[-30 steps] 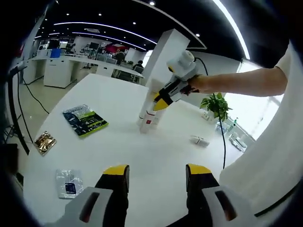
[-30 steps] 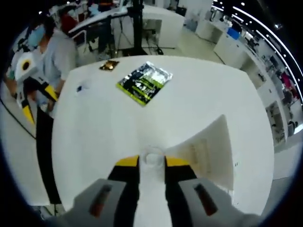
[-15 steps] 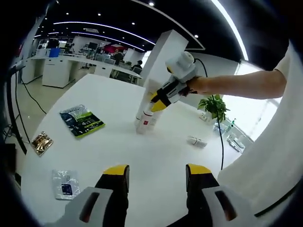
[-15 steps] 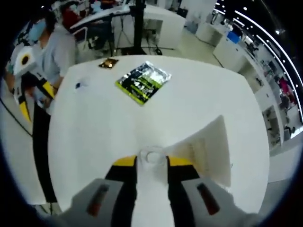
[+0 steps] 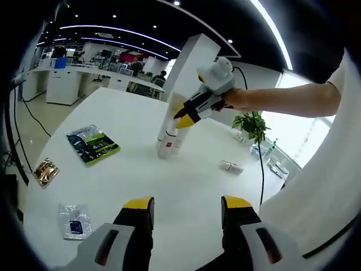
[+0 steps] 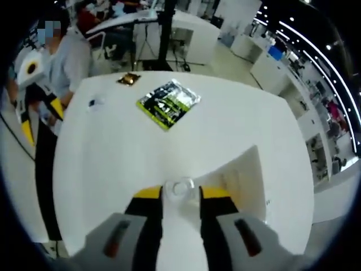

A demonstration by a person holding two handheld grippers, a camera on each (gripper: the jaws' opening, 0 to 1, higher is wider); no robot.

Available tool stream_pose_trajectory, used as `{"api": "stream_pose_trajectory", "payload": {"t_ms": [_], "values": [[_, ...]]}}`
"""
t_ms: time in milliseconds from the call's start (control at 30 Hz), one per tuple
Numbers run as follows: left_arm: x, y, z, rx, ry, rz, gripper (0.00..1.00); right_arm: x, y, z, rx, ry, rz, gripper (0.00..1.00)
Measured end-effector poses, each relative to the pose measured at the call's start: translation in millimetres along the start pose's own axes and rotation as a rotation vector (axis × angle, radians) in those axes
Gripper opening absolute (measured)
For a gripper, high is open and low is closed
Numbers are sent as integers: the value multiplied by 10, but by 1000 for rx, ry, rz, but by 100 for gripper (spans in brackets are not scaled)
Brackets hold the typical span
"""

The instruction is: Arrange the skincare products in the storage area until every visible bottle or jar stands upright without overlapping.

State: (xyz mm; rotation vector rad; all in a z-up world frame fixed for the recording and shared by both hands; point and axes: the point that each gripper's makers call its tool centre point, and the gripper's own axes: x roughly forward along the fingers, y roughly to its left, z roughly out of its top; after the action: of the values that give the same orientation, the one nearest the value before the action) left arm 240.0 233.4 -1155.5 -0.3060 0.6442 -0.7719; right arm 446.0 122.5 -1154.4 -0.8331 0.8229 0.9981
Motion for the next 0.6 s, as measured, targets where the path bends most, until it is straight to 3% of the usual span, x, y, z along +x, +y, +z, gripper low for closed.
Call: {"api": "stream_pose_trajectory", "payload": {"t_ms": [367,600], "values": [[-85,73,-4,-9,-11,14,49,21,-36,-5,-50,29,-28,18],[-105,93,6,-8,-13,18,49,-9,-89,6,-30,29,-58,19]]}}
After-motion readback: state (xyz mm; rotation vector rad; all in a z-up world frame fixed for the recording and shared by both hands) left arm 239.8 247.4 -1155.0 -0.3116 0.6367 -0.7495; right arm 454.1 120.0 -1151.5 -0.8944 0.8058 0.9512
